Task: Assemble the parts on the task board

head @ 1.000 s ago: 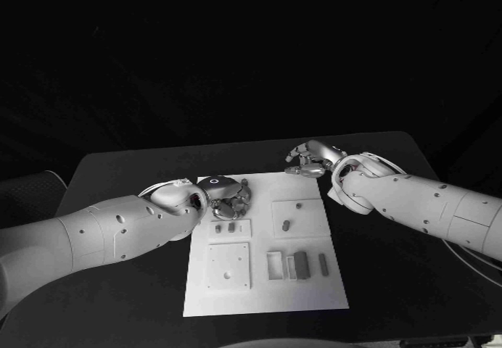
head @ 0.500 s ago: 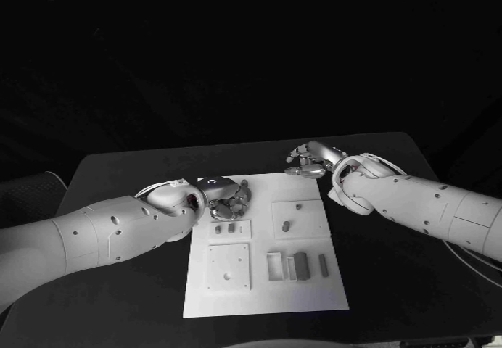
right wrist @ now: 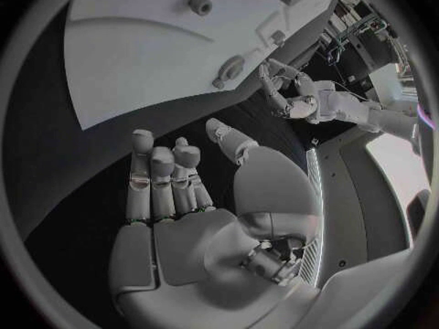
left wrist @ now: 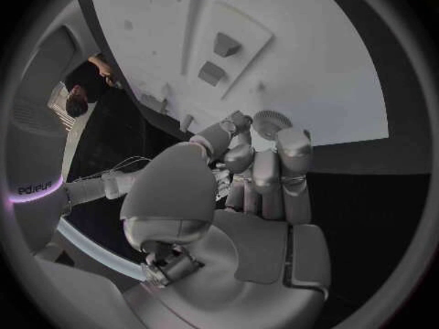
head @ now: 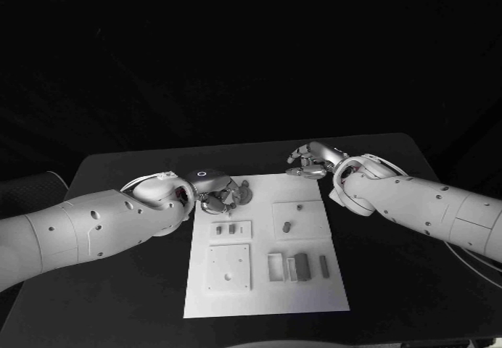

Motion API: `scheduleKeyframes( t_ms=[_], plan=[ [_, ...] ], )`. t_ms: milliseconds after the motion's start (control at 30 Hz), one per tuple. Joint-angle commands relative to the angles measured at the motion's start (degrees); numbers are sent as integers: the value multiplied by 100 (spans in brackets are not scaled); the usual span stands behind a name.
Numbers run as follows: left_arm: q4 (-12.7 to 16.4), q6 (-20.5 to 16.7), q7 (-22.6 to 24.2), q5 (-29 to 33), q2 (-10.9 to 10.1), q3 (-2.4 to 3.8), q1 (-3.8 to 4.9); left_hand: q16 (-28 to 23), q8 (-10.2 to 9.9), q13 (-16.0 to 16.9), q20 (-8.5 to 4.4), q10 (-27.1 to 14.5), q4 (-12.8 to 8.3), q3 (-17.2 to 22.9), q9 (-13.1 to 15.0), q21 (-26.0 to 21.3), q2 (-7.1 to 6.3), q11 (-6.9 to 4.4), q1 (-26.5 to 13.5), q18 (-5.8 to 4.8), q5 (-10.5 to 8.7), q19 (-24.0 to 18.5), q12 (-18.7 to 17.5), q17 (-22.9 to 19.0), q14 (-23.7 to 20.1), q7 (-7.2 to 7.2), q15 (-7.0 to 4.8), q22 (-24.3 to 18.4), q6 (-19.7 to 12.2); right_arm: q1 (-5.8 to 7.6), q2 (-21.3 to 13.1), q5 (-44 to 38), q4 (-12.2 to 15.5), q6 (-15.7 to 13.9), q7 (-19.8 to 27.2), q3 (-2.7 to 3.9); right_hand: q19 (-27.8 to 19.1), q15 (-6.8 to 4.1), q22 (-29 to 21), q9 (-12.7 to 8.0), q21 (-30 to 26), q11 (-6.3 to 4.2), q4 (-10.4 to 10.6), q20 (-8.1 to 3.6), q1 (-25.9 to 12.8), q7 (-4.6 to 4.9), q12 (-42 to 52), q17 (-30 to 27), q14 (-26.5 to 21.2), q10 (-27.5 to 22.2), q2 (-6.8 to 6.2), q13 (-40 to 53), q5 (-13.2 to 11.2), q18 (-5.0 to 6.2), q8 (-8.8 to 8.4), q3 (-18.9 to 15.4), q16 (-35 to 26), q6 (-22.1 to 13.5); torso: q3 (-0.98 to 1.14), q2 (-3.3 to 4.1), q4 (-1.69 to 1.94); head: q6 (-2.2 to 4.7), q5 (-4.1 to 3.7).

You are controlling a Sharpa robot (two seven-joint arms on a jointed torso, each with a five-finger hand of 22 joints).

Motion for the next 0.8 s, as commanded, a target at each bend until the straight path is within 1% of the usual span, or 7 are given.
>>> scheduleKeyframes(
  t_ms=[33, 133, 233, 333, 400, 633, 800],
  plan=[
    [99, 98, -56, 22, -68, 5, 22, 14, 18, 6, -35, -48, -25, 14, 10, 34, 24, -3, -35, 548, 26, -13, 24, 8, 19, 21, -43, 91, 974, -2, -4, -1, 8, 25, 46, 1, 3, -48, 42, -9, -26, 5, 37, -29, -63, 26, 35, -6, -10, -22, -3, -9, 29, 89, 33, -12, 39, -2, -1, 1, 0, -9, 13],
    [133, 141, -73, 22, -121, 4, 22, 14, 18, 6, -35, -46, -24, 15, 15, 34, 24, -3, -38, 547, 25, -12, 24, 6, 19, 21, -43, 90, 974, -2, -4, -1, 5, 26, 46, 1, 3, -48, 42, -9, -26, 5, 37, -30, -63, 25, 35, -6, -10, -22, -3, -10, 30, 89, 33, -11, 39, -2, -2, 4, -5, -6, 11],
    [131, 164, -75, 30, -158, 2, 22, 14, 17, 7, -34, -45, -24, 17, 19, 34, 23, -3, -42, 546, 25, -11, 24, 9, 22, 21, -43, 90, 974, -2, -7, -1, 3, 25, 46, 1, 3, -48, 42, -9, -26, 4, 37, -30, -63, 25, 35, -6, -10, -22, -2, -10, 30, 89, 33, -11, 39, -2, -6, 2, -4, -19, 11],
    [129, 170, -78, 56, -198, -1, 22, 13, 16, 7, -34, -43, -21, 18, 27, 34, 23, -3, -49, 544, 27, -10, 23, 6, 22, 21, -42, 89, 973, -2, -8, -1, 3, 29, 45, 1, 3, -48, 42, -9, -26, 4, 37, -30, -62, 25, 35, -6, -10, -22, -3, -10, 31, 89, 33, -10, 39, -3, -5, 4, -3, -30, 10],
    [115, 174, -76, 83, -208, -4, 21, 13, 15, 7, -34, -42, -21, 19, 32, 34, 22, -3, -53, 544, 29, -10, 23, 6, 23, 21, -42, 88, 973, -2, -6, 0, 3, 31, 45, 1, 3, -48, 42, -9, -26, 4, 37, -30, -62, 25, 35, -6, -10, -22, -2, -10, 31, 89, 34, -10, 39, -3, 0, 4, -4, -41, 13],
    [47, 162, -62, 102, -184, -14, 17, 12, 13, 8, -33, -40, -18, 22, 44, 33, 22, -2, -62, 541, 35, -9, 22, 5, 25, 21, -42, 87, 971, -2, -4, 0, 7, 30, 44, 1, 3, -48, 42, -9, -26, 4, 38, -30, -63, 25, 36, -6, -10, -22, -3, -10, 31, 89, 34, -10, 39, -3, 0, 4, -3, -46, 39],
    [-28, 168, -47, 91, -87, -21, 13, 13, 9, 9, -34, -37, -23, 28, 63, 34, 32, -3, -71, 539, 59, -7, 20, 10, 31, 21, -42, 86, 968, -2, -2, 0, 2, 31, 43, 1, 3, -48, 42, -10, -26, 4, 38, -31, -62, 25, 36, -6, -10, -22, -2, -11, 31, 89, 34, -9, 39, -3, -3, 8, -11, -43, 47]
  ],
)
